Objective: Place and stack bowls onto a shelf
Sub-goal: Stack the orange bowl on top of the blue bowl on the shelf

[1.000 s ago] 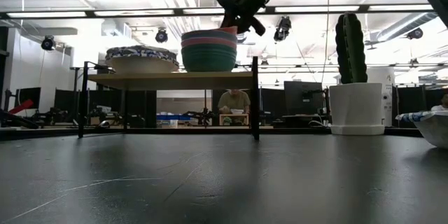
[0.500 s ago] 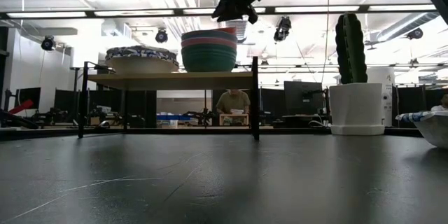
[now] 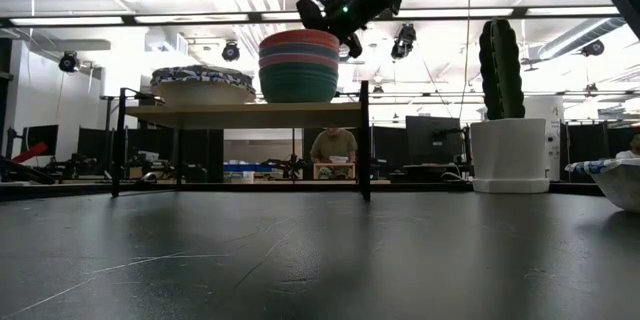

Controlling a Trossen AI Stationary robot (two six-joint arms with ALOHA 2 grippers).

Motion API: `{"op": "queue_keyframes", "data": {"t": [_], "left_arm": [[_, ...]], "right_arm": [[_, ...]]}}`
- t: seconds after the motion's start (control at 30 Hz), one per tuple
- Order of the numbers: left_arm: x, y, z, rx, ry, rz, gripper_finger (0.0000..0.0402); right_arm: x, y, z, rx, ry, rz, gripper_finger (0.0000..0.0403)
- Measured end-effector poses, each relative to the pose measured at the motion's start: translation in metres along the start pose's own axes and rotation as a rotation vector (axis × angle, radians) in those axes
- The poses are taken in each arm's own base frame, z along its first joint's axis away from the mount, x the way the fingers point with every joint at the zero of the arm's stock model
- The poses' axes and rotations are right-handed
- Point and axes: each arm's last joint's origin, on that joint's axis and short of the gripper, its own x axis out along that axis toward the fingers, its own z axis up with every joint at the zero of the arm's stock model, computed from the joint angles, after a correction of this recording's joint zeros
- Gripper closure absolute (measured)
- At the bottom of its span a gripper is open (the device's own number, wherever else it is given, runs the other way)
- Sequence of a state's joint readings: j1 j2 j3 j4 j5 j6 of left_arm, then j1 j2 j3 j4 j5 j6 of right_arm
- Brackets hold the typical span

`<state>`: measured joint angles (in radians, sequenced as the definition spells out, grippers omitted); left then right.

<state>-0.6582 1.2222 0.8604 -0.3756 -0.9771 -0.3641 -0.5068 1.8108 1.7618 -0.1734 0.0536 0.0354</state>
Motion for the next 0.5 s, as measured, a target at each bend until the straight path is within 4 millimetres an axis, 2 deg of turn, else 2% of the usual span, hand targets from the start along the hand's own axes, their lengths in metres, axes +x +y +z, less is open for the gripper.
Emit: {"op": "queue_keyframes", "data": {"t": [0.13, 0.3, 0.4, 0.5], "left_arm": [[0.001, -0.002, -0.001, -0.001, 0.005, 0.002, 0.0345], [0.006, -0.008, -0.006, -0.104, 0.022, 0.01, 0.0345], [0.012, -0.014, -0.011, -0.184, 0.039, 0.021, 0.0345], [0.019, -0.023, -0.017, -0.219, 0.053, 0.03, 0.0345]], "right_arm": [[-0.011, 0.002, 0.012, -0.009, -0.038, 0.005, 0.0393], [-0.035, 0.013, 0.024, -0.06, -0.059, 0.049, 0.0394], [-0.04, 0.025, 0.018, -0.085, -0.054, 0.137, 0.0394], [-0.039, 0.034, 0.0, -0.105, -0.03, 0.186, 0.0394]]}}
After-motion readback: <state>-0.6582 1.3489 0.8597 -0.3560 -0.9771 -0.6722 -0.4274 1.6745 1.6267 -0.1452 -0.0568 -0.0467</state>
